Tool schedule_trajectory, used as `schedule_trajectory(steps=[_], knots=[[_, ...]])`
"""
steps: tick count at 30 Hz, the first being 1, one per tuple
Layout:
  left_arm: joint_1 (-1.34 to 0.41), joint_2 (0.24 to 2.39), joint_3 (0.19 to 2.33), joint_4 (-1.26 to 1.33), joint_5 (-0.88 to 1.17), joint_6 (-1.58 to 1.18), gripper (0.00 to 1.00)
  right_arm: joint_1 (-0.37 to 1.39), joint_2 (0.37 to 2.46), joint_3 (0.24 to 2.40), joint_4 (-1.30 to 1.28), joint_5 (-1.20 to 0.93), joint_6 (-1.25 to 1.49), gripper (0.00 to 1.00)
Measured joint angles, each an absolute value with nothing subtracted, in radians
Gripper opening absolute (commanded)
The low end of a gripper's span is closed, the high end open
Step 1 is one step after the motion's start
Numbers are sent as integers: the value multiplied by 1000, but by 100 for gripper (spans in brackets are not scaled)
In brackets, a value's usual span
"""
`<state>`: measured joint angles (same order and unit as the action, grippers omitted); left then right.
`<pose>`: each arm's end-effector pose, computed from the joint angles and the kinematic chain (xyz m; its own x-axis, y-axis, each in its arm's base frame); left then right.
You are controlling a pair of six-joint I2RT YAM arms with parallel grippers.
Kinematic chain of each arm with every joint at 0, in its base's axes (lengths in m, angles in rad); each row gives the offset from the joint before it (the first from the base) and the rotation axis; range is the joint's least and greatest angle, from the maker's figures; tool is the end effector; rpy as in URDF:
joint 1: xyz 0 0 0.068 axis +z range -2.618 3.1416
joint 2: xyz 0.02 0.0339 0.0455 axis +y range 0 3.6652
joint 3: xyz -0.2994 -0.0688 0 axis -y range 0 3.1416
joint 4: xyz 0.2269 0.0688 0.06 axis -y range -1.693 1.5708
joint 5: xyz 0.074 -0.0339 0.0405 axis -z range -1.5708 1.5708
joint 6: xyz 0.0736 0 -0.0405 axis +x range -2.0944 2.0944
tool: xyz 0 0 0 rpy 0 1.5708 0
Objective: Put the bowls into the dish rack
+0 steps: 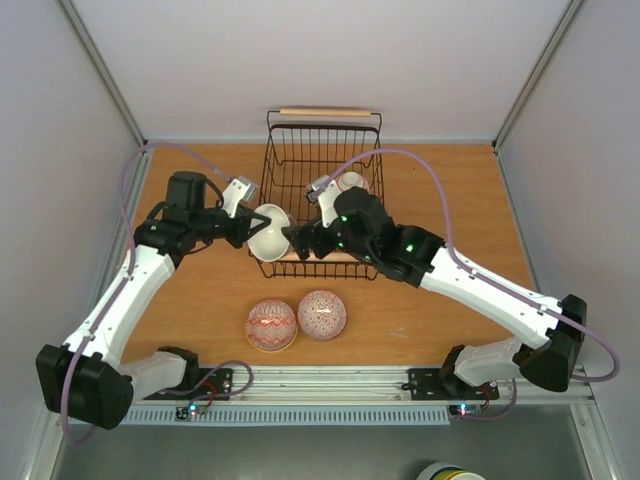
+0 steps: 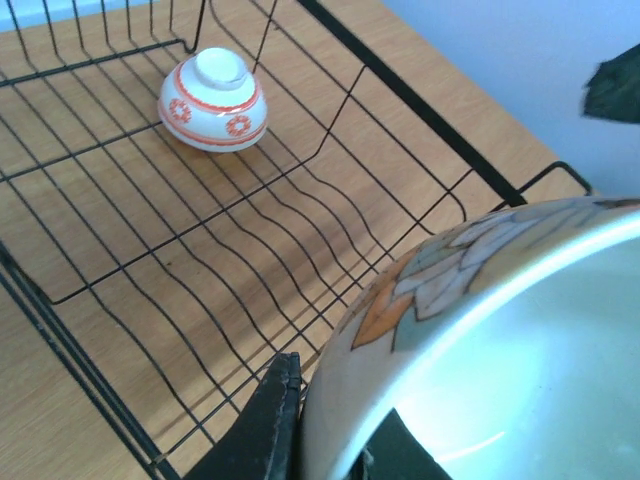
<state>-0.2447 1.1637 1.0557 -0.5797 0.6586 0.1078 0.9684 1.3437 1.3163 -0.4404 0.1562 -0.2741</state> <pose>0.2177 -0.1008 0.3397 -0.5423 0.2231 -0.8100 0.7129 0.6324 -0.3031 0.1862 0.2506 0.3928 -0.0469 -0.5402 -0.8403 -0.7770 0.5484 -0.3091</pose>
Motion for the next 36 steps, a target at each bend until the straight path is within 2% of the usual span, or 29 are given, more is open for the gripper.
schedule_trajectory(steps=[6, 10, 23, 24, 26, 29, 33, 36], knots=[[-229, 1111, 1011, -521, 722, 105, 1, 838, 1302, 1198, -277, -241, -160, 99], [-213, 1091, 988, -501, 761, 104, 0, 791, 1302, 1113, -132, -435, -54, 99], [-157, 1053, 966, -427, 890, 67, 0, 766, 1387, 997, 254, -777, 258, 99], [-155, 1053, 966, -427, 893, 64, 0, 766, 1396, 994, 277, -790, 274, 96], [-154, 1053, 965, -426, 898, 60, 0, 765, 1414, 992, 319, -812, 297, 82], [-140, 1053, 963, -430, 869, 51, 1, 760, 1432, 988, 361, -819, 315, 45], [-128, 1060, 959, -464, 815, 28, 0, 749, 1454, 978, 387, -810, 320, 3], [-128, 1061, 959, -467, 809, 26, 1, 748, 1456, 976, 391, -810, 323, 1]])
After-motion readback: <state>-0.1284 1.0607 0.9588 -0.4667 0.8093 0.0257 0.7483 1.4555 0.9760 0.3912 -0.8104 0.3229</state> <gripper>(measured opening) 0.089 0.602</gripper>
